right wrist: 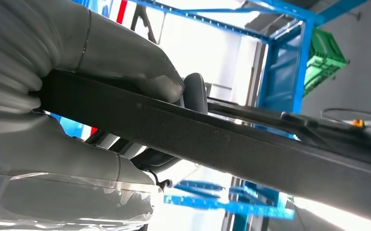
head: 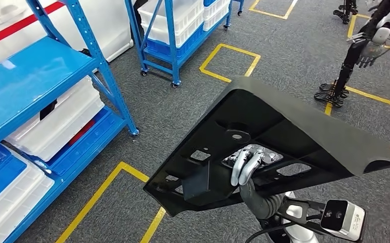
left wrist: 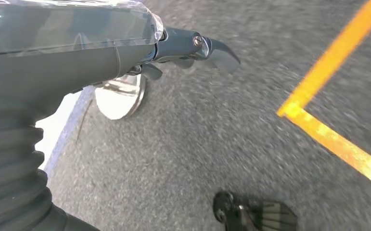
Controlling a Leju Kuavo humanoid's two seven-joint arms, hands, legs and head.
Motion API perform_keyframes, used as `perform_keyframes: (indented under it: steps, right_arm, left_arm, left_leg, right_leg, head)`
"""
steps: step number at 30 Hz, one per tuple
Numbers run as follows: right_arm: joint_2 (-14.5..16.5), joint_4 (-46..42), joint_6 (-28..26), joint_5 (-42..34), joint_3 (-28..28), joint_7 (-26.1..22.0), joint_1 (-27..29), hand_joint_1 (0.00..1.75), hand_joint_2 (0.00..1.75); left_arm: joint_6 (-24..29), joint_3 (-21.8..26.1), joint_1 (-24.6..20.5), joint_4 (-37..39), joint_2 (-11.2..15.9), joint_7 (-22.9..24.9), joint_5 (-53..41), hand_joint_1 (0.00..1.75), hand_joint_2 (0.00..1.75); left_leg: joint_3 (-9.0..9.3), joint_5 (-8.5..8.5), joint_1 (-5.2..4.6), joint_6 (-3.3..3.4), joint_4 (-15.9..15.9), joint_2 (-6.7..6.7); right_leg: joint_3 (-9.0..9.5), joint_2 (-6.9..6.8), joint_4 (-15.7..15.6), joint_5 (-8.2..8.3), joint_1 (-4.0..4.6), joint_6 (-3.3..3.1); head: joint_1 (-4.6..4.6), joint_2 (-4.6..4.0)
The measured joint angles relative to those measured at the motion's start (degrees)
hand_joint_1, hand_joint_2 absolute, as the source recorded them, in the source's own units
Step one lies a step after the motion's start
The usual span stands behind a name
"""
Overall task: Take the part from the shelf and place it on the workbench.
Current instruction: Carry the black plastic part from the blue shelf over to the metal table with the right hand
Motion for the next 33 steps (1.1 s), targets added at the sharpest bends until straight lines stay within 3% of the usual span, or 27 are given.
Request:
perform_keyframes:
  steps: [2, 3, 4, 5, 6, 7, 9, 11, 13, 14, 16, 18, 19, 20, 21, 23, 25, 26, 28, 29, 31, 33]
  right_arm:
    - [0.0, 0.2, 0.1, -0.3, 0.3, 0.1, -0.4, 1.73, 1.75]
    - [0.0, 0.3, 0.2, -0.6, 0.5, 0.2, -0.6, 1.73, 1.75]
    - [0.0, 0.5, 0.3, -0.8, 0.6, 0.3, -0.8, 1.73, 1.75]
    - [0.0, 0.7, 0.3, -1.0, 0.6, 0.3, -1.0, 1.73, 1.75]
    - [0.0, 0.9, 0.4, -1.2, 0.7, 0.4, -1.3, 1.73, 1.75]
    - [0.0, 1.1, 0.4, -1.3, 0.7, 0.4, -1.6, 1.73, 1.75]
    - [0.1, 1.5, 0.4, -1.6, 0.9, 0.5, -2.5, 1.73, 1.75]
    - [0.1, 1.9, 0.3, -2.0, 1.0, 0.7, -3.4, 1.73, 1.75]
    - [0.1, 2.3, 0.2, -2.5, 1.0, 0.8, -3.8, 1.73, 1.75]
    - [0.1, 2.5, 0.2, -2.6, 1.0, 0.9, -3.9, 1.73, 1.75]
    - [0.1, 2.7, 0.2, -2.8, 1.1, 1.0, -4.3, 1.73, 1.75]
    - [0.1, 3.1, 0.2, -2.9, 1.2, 0.9, -4.6, 1.73, 1.75]
    - [0.1, 3.4, 0.2, -2.9, 1.2, 0.8, -4.6, 1.73, 1.75]
    - [0.1, 3.7, 0.1, -2.9, 1.3, 0.7, -4.6, 1.73, 1.75]
    - [0.1, 4.0, 0.1, -2.9, 1.3, 0.5, -4.6, 1.73, 1.75]
    - [0.0, 4.4, 0.1, -2.9, 1.5, 0.3, -4.8, 1.73, 1.75]
    - [0.0, 4.7, 0.1, -2.9, 1.7, 0.1, -5.2, 1.73, 1.75]
    - [0.0, 4.9, 0.1, -2.9, 1.9, 0.1, -5.4, 1.73, 1.75]
    - [0.0, 5.2, 0.0, -2.9, 2.1, 0.1, -5.7, 1.73, 1.75]
    - [0.0, 5.3, 0.0, -2.9, 2.2, 0.1, -5.9, 1.73, 1.75]
    - [0.1, 5.5, -0.2, -2.9, 2.5, 0.1, -6.5, 1.73, 1.75]
    - [0.2, 5.8, -0.5, -2.9, 3.0, 0.1, -7.0, 1.73, 1.75]
  left_arm:
    - [-0.1, 0.1, 0.1, 0.0, -0.1, -0.2, 0.1, 0.0, 1.75]
    - [-0.1, 0.2, 0.2, 0.0, -0.1, -0.2, 0.2, 0.0, 1.75]
    - [-0.1, 0.2, 0.3, 0.0, -0.2, -0.3, 0.3, 0.0, 1.75]
    - [-0.1, 0.3, 0.4, 0.0, -0.2, -0.4, 0.4, 0.0, 1.75]
    - [0.0, 0.3, 0.4, 0.0, -0.3, -0.5, 0.5, 0.0, 1.75]
    - [0.0, 0.3, 0.4, 0.0, -0.4, -0.5, 0.5, 0.0, 1.75]
    - [0.1, 0.4, 0.3, 0.0, -0.5, -0.6, 0.6, 0.0, 1.75]
    - [0.3, 0.4, 0.3, 0.0, -0.5, -0.6, 0.6, 0.0, 1.75]
    - [0.4, 0.4, 0.1, 0.0, -0.6, -0.7, 0.8, 0.0, 1.75]
    - [0.5, 0.4, 0.0, 0.0, -0.7, -0.8, 0.9, 0.0, 1.75]
    - [0.5, 0.4, -0.1, 0.0, -0.9, -0.9, 1.0, 0.0, 1.75]
    - [0.5, 0.4, 0.1, 0.0, -1.1, -0.9, 1.0, 0.0, 1.75]
    - [0.5, 0.4, 0.2, 0.0, -1.1, -1.0, 1.0, 0.0, 1.75]
    - [0.5, 0.4, 0.3, 0.0, -1.1, -1.1, 1.0, 0.0, 1.75]
    - [0.4, 0.4, 0.3, 0.0, -1.2, -1.2, 1.0, 0.0, 1.75]
    - [0.2, 0.4, 0.2, 0.0, -1.3, -1.5, 1.0, 0.0, 1.75]
    - [0.0, 0.4, 0.2, 0.0, -1.2, -1.9, 1.0, 0.0, 1.75]
    - [0.0, 0.4, 0.2, 0.0, -1.2, -2.0, 1.1, 0.0, 1.75]
    - [-0.1, 0.5, 0.0, 0.0, -1.2, -2.1, 1.1, 0.0, 1.75]
    - [-0.1, 0.5, -0.1, 0.0, -1.3, -2.2, 1.1, 0.0, 1.75]
    - [-0.1, 0.5, -0.2, 0.0, -1.4, -2.3, 1.1, 0.0, 1.75]
    - [-0.1, 0.5, 0.0, 0.0, -1.5, -2.5, 1.1, 0.0, 1.75]
  left_leg:
    - [-3.17, -3.78, 0.06, -0.06, 6.9, -2.95]
    - [-5.23, -5.48, 0.02, 0.0, 11.1, -3.65]
    - [-6.84, -6.26, -0.03, 0.1, 14.0, -3.96]
    - [-7.6, -5.89, -0.08, 0.28, 15.0, -4.1]
    - [-7.21, -4.35, -0.12, 0.57, 13.5, -4.28]
    - [-5.84, -2.08, -0.2, 0.96, 10.1, -4.75]
    - [-2.54, 1.48, -0.37, 1.73, 2.2, -6.86]
    - [-1.22, 2.36, -0.63, 2.07, -1.2, -7.86]
    - [-0.99, 2.68, -0.75, 2.35, -1.7, -6.8]
    - [-0.75, 3.0, -0.67, 2.64, -2.1, -6.23]
    - [-0.4, 3.61, -0.42, 3.22, -3.0, -4.88]
    - [-0.35, 3.7, -0.49, 3.46, -3.3, -3.42]
    - [-0.35, 3.63, -0.52, 3.43, -3.3, -2.64]
    - [-0.31, 3.52, -0.53, 3.35, -3.2, -1.86]
    - [-0.22, 3.39, -0.51, 3.21, -3.2, -1.13]
    - [0.13, 2.94, -0.47, 2.73, -3.0, 0.14]
    - [0.45, 2.22, -0.72, 2.01, -2.7, 1.12]
    - [0.63, 1.93, -0.87, 1.61, -2.5, 1.62]
    - [1.09, 1.64, -0.87, 0.89, -2.7, 2.77]
    - [1.25, 1.35, -0.7, 0.51, -2.5, 2.56]
    - [-0.01, -0.94, -0.29, 0.04, 0.8, -0.22]
    - [-3.85, -4.87, -0.1, -0.06, 8.8, -3.39]
  right_leg:
    - [0.02, 1.13, -0.1, 0.13, 0.11, -0.64]
    - [-0.02, 1.8, -0.1, 0.14, 0.31, -0.85]
    - [-0.04, 2.55, -0.1, 0.14, 0.52, -0.98]
    - [-0.04, 3.36, -0.1, 0.16, 0.73, -1.04]
    - [-0.02, 4.16, 0.0, 0.18, 0.91, -1.07]
    - [0.03, 4.94, 0.1, 0.19, 1.04, -1.08]
    - [-0.02, 6.32, 0.3, 0.23, 1.16, -0.92]
    - [-0.29, 7.43, 0.4, 0.39, 1.02, -0.39]
    - [-0.52, 8.43, 0.2, 0.66, 0.89, 0.38]
    - [-0.72, 7.98, 0.4, 0.48, 0.95, 0.65]
    - [-2.44, 5.1, 3.8, -1.69, 1.14, 1.07]
    - [-6.2, 2.02, 11.3, -5.45, 0.88, 1.43]
    - [-8.0, 1.47, 14.8, -6.66, 0.63, 1.69]
    - [-8.94, 1.2, 16.5, -6.81, 0.33, 1.96]
    - [-8.68, 0.94, 15.9, -5.88, 0.03, 2.2]
    - [-4.8, -0.82, 8.7, -2.14, -0.39, 2.56]
    - [-1.26, -3.26, 2.1, -0.21, -0.22, 2.12]
    - [-0.6, -3.8, 0.8, -0.16, -0.04, 1.69]
    - [-0.67, -2.57, 0.6, -0.32, 0.23, 0.75]
    - [-0.63, -1.87, 0.5, -0.23, 0.22, 0.36]
    - [-0.52, -0.47, 0.1, 0.0, 0.11, -0.45]
    - [-0.48, 1.0, 0.1, 0.06, 0.23, -0.95]
  head:
    - [0.0, 0.0]
    - [0.0, 0.0]
    - [0.0, 0.0]
    - [0.0, 0.0]
    - [0.0, 0.0]
    - [0.0, 0.0]
    - [0.0, 0.0]
    - [0.0, 0.0]
    - [0.0, 0.0]
    - [0.0, 0.0]
    - [0.01, 0.0]
    - [0.01, 0.0]
    - [0.02, 0.0]
    - [0.02, 0.0]
    - [0.02, 0.0]
    - [0.01, 0.0]
    - [0.01, 0.0]
    - [0.01, 0.0]
    - [0.0, 0.0]
    - [0.0, 0.0]
    - [0.0, 0.0]
    - [0.0, 0.0]
